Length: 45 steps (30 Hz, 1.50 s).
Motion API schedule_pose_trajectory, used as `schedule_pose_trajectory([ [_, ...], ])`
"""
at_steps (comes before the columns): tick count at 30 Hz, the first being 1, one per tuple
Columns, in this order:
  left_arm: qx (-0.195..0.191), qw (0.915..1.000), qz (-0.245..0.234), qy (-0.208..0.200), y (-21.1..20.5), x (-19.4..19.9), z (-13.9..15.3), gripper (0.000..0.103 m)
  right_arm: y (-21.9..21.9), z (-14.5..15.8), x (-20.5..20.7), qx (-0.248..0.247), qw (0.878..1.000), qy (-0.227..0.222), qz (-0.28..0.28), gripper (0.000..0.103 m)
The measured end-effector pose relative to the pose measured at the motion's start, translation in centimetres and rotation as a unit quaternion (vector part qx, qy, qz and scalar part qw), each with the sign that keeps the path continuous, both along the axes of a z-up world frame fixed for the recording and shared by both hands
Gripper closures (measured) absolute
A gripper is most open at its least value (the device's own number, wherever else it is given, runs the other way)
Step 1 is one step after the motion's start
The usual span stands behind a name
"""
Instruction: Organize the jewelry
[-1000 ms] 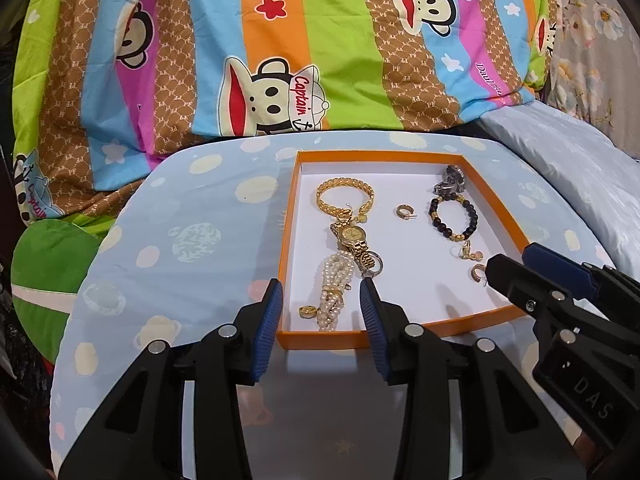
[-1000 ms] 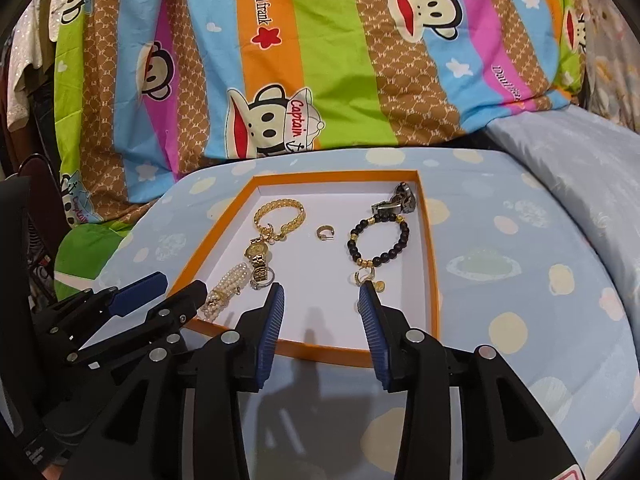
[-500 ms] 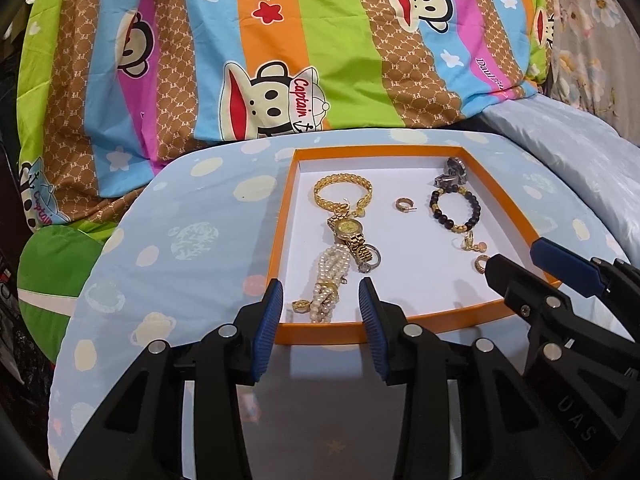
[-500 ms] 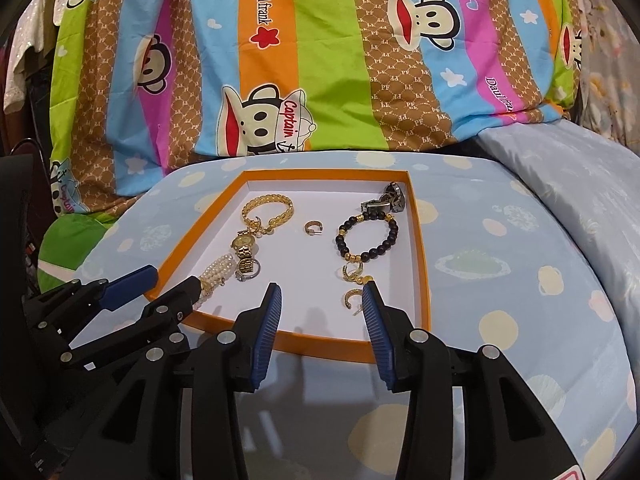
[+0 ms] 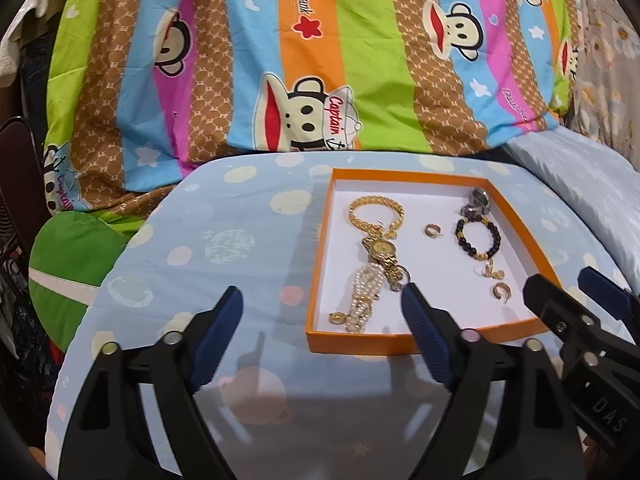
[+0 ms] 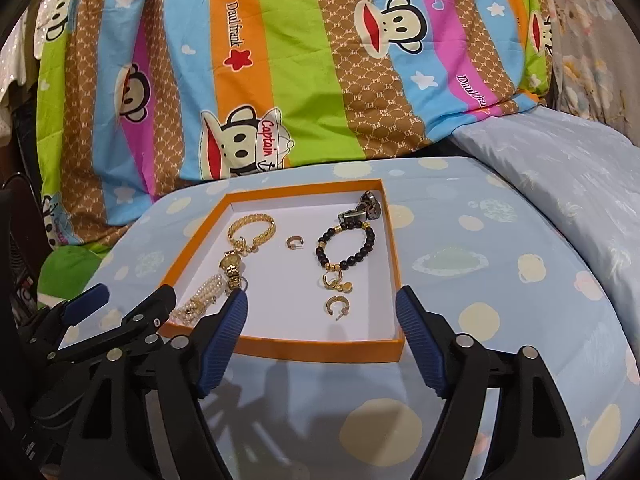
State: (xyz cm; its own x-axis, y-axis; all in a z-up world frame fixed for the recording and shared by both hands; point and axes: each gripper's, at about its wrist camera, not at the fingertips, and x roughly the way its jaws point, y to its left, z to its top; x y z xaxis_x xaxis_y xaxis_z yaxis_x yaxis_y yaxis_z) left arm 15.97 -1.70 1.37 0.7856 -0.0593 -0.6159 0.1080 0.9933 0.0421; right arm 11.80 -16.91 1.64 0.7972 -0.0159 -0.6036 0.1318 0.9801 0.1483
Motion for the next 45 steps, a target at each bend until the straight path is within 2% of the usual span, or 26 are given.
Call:
schedule_pose_trajectory([
  [4, -0.001, 0.9999, 0.009, -0.006, 0.4, -0.1, 0.3, 0.010, -0.3, 0.2, -0.3, 0.003, 1.000, -0.008, -0.007, 0.018],
  [15, 0.014, 0.9998, 0.010, 0.001, 0.4, -0.3, -0.2, 0.009, 0.3, 0.1, -0.7, -0.031, 0.999, -0.006, -0.013, 0.017],
  [24, 0.013, 0.9997, 0.016, 0.013, 0.5, -0.2, -0.7, 0.009, 0.3, -0.3, -0.6, -0.031, 0.999, 0.004, -0.018, 0.017],
  [45, 0.017, 0.9997, 0.018, 0.008, 0.5, -0.3, -0.7, 0.009, 0.4, -0.3, -0.6, -0.030, 0.999, 0.005, -0.021, 0.017],
])
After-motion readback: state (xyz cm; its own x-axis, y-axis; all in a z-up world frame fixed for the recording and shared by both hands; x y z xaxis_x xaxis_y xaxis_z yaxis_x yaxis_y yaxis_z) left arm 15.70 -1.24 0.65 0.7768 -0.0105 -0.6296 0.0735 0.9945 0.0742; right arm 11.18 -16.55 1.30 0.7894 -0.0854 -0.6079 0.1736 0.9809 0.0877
